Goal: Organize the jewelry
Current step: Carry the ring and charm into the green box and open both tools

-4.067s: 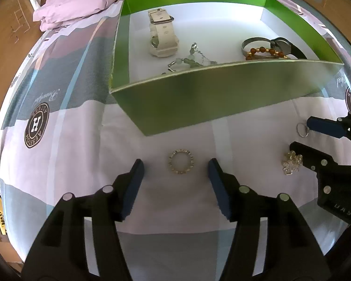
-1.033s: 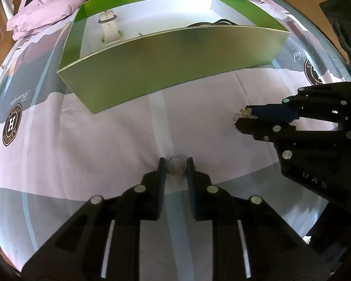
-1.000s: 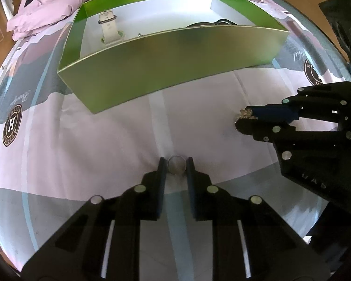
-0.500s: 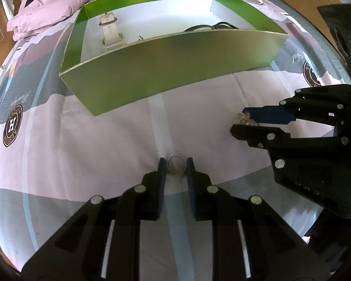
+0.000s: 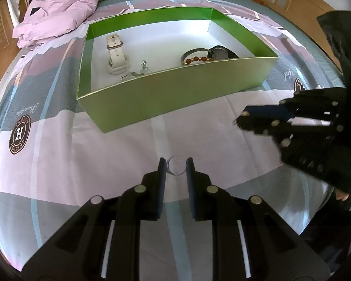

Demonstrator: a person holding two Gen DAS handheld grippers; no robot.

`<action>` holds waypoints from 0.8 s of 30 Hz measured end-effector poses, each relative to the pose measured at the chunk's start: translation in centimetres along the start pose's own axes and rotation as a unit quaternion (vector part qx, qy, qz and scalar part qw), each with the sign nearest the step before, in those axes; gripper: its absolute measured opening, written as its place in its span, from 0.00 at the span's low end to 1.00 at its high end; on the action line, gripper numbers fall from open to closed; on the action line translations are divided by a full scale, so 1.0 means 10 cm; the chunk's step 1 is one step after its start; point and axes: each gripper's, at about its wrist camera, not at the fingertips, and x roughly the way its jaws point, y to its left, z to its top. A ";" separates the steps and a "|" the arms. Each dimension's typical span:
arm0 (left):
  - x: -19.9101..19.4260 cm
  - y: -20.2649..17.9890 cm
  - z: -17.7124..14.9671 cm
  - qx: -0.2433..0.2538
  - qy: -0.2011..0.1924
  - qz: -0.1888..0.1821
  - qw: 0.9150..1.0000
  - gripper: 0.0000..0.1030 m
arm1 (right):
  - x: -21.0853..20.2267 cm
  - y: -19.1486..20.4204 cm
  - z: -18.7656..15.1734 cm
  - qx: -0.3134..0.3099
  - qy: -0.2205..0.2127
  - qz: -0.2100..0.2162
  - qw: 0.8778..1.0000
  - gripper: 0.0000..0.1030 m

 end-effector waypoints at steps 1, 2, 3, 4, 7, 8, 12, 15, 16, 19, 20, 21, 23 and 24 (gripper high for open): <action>-0.01 0.01 0.00 0.000 0.000 0.000 1.000 0.16 | -0.02 -0.03 0.00 0.004 -0.002 -0.001 1.000 0.13; -0.02 0.02 0.00 -0.001 -0.001 0.000 1.000 0.16 | -0.03 -0.05 0.00 0.007 -0.004 -0.002 1.000 0.13; -0.02 0.01 0.01 -0.001 -0.002 -0.001 1.000 0.16 | -0.05 -0.07 0.00 0.011 -0.006 -0.002 1.000 0.13; -0.02 0.01 0.00 -0.001 -0.003 -0.001 1.000 0.16 | -0.08 -0.09 0.01 0.015 -0.010 -0.003 1.000 0.13; -0.04 0.01 0.01 0.000 -0.005 -0.001 1.000 0.16 | -0.16 -0.17 0.02 0.024 -0.020 -0.003 1.000 0.13; -0.04 0.00 0.01 0.001 -0.006 -0.001 1.000 0.16 | -0.18 -0.17 0.03 0.026 -0.021 -0.003 0.999 0.13; -0.04 -0.01 0.00 0.003 -0.007 -0.001 1.000 0.16 | -0.20 -0.16 0.05 0.027 -0.026 -0.001 0.999 0.13; -0.06 -0.01 0.01 0.002 -0.009 0.001 1.000 0.16 | -0.20 -0.12 0.05 0.020 -0.024 0.002 1.000 0.13; -0.08 -0.01 0.01 0.001 -0.011 0.001 1.000 0.16 | -0.18 -0.11 0.04 0.018 -0.020 0.001 1.000 0.13; -0.18 -0.01 0.07 0.003 -0.026 0.008 1.000 0.16 | -0.14 -0.08 0.03 0.014 -0.014 -0.001 1.000 0.13; -0.21 -0.01 0.10 0.003 -0.033 0.013 0.999 0.16 | -0.14 -0.08 0.04 0.014 -0.015 0.000 1.000 0.13; -0.27 -0.01 0.15 0.003 -0.044 0.020 0.999 0.16 | -0.17 -0.09 0.05 0.014 -0.019 0.002 1.000 0.13; -0.36 0.00 0.24 0.004 -0.058 0.027 0.998 0.16 | -0.24 -0.12 0.10 0.015 -0.031 0.003 0.999 0.13; -0.40 -0.01 0.29 0.005 -0.065 0.031 0.997 0.16 | -0.29 -0.13 0.12 0.016 -0.037 0.003 0.999 0.13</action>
